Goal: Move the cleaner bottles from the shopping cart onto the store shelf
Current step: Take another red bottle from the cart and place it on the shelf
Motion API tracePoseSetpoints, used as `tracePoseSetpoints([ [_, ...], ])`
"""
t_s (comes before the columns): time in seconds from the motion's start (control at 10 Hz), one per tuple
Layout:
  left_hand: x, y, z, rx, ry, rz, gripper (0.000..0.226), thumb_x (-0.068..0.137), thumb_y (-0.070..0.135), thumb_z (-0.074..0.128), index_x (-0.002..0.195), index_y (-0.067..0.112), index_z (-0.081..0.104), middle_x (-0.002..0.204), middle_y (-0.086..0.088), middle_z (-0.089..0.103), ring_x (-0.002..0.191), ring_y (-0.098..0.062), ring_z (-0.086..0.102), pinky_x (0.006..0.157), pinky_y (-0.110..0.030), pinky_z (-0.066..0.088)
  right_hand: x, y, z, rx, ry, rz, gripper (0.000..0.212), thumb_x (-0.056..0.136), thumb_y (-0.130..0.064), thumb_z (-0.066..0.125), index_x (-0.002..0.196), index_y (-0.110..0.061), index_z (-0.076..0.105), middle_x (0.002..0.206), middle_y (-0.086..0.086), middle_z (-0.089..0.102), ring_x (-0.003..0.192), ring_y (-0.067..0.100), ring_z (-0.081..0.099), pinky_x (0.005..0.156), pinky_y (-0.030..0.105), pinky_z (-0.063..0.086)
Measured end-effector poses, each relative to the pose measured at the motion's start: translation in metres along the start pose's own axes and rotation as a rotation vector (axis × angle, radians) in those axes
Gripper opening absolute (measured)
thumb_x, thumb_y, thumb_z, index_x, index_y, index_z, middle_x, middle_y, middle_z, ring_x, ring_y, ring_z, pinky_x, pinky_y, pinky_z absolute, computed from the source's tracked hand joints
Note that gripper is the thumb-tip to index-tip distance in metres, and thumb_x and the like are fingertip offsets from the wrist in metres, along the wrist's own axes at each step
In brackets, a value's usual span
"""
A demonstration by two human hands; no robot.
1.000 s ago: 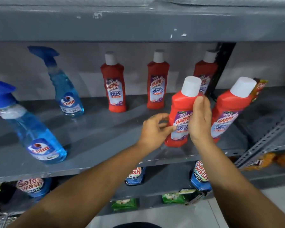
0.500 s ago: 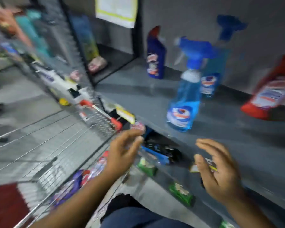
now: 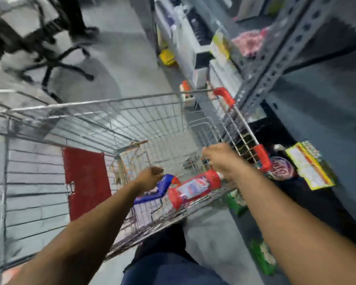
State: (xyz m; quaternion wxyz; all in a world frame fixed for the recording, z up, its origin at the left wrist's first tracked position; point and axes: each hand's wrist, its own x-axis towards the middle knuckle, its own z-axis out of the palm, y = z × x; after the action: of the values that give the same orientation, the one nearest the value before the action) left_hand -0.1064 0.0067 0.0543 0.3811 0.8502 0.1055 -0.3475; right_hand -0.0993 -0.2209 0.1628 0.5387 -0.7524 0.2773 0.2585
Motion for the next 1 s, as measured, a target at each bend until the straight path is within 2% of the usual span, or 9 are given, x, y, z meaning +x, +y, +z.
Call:
tracePoseSetpoints([
  [0.1, 0.009, -0.021, 0.022, -0.021, -0.149, -0.172, 0.012, 0.088, 0.016, 0.054, 0.090, 0.008, 0.063, 0.080, -0.008, 0.056, 0.063, -0.014, 0.051, 0.051, -0.017, 0.040, 0.056, -0.001, 0.009, 0.181, 0.089, 0.285, 0.018, 0.095, -0.007, 0.048, 0.080, 0.000, 0.055, 0.049, 0.006, 0.060, 0.043, 0.010, 0.060, 0.044, 0.017, 0.049],
  [0.2, 0.020, -0.044, 0.045, -0.109, -0.183, -0.367, 0.013, 0.083, 0.020, 0.052, 0.076, 0.009, 0.054, 0.068, -0.011, 0.053, 0.050, -0.018, 0.047, 0.040, -0.021, 0.031, 0.102, 0.033, 0.019, 0.079, 0.099, 0.511, 0.035, 0.096, -0.020, 0.047, 0.124, 0.001, 0.050, 0.110, 0.019, 0.060, 0.088, 0.031, 0.062, 0.087, 0.045, 0.052],
  [0.3, 0.027, -0.055, 0.065, -0.249, -0.161, -0.448, 0.020, 0.080, 0.021, 0.057, 0.064, 0.013, 0.049, 0.058, -0.004, 0.050, 0.047, -0.015, 0.045, 0.041, -0.022, 0.031, 0.122, 0.064, 0.028, 0.129, 0.136, 0.645, 0.029, 0.094, -0.025, 0.047, 0.104, 0.003, 0.050, 0.086, 0.016, 0.058, 0.070, 0.031, 0.067, 0.071, 0.048, 0.059],
  [0.4, 0.038, -0.064, 0.086, -0.370, -0.192, -0.467, 0.024, 0.084, 0.015, 0.058, 0.062, 0.011, 0.051, 0.058, -0.001, 0.053, 0.048, -0.013, 0.050, 0.039, -0.017, 0.036, 0.151, 0.087, 0.037, 0.131, 0.157, 0.653, 0.028, 0.091, -0.027, 0.048, 0.098, 0.000, 0.054, 0.096, 0.017, 0.069, 0.068, 0.034, 0.072, 0.080, 0.053, 0.058],
  [0.5, 0.046, -0.063, 0.099, -0.564, -0.141, -0.550, 0.019, 0.086, 0.027, 0.059, 0.072, 0.013, 0.059, 0.067, -0.001, 0.061, 0.057, -0.015, 0.057, 0.043, -0.014, 0.046, 0.170, 0.123, 0.043, 0.111, 0.127, 0.656, 0.023, 0.093, -0.029, 0.046, 0.086, -0.011, 0.057, 0.070, 0.008, 0.060, 0.037, 0.017, 0.063, 0.090, 0.043, 0.054],
  [0.6, 0.056, -0.066, 0.112, -0.803, -0.077, -0.631, 0.033, 0.070, 0.038, 0.069, 0.076, 0.006, 0.068, 0.076, -0.010, 0.074, 0.075, -0.030, 0.069, 0.075, -0.038, 0.059, 0.172, 0.135, 0.045, 0.141, 0.217, 0.677, 0.031, 0.087, -0.044, 0.056, 0.073, -0.016, 0.057, 0.050, 0.002, 0.069, 0.040, 0.011, 0.066, 0.078, 0.038, 0.056],
  [0.7, 0.072, -0.076, 0.122, -0.870, -0.023, -0.714, 0.016, 0.084, 0.019, 0.061, 0.084, 0.004, 0.063, 0.081, -0.015, 0.071, 0.078, -0.032, 0.070, 0.083, -0.052, 0.058, 0.181, 0.148, 0.044, 0.096, 0.285, 0.717, 0.049, 0.073, -0.055, 0.065, 0.079, -0.006, 0.068, 0.067, 0.009, 0.075, 0.059, 0.027, 0.073, 0.075, 0.041, 0.061],
  [0.8, 0.068, -0.059, 0.113, -0.872, 0.082, -0.743, 0.007, 0.082, 0.006, 0.056, 0.084, 0.000, 0.058, 0.087, -0.019, 0.068, 0.082, -0.036, 0.069, 0.078, -0.055, 0.058, 0.183, 0.139, 0.048, 0.102, 0.310, 0.695, 0.060, 0.063, -0.055, 0.074, 0.095, -0.005, 0.063, 0.072, 0.010, 0.073, 0.051, 0.023, 0.070, 0.056, 0.034, 0.059],
  [1.0, 0.044, -0.028, 0.103, -1.041, 0.000, -0.717, 0.008, 0.089, 0.007, 0.052, 0.096, 0.005, 0.054, 0.088, -0.014, 0.060, 0.069, -0.023, 0.059, 0.065, -0.035, 0.052, 0.163, 0.072, 0.041, 0.138, 0.348, 0.385, 0.056, 0.052, -0.042, 0.085, 0.088, -0.008, 0.058, 0.089, 0.010, 0.074, 0.069, 0.026, 0.073, 0.071, 0.042, 0.062],
])
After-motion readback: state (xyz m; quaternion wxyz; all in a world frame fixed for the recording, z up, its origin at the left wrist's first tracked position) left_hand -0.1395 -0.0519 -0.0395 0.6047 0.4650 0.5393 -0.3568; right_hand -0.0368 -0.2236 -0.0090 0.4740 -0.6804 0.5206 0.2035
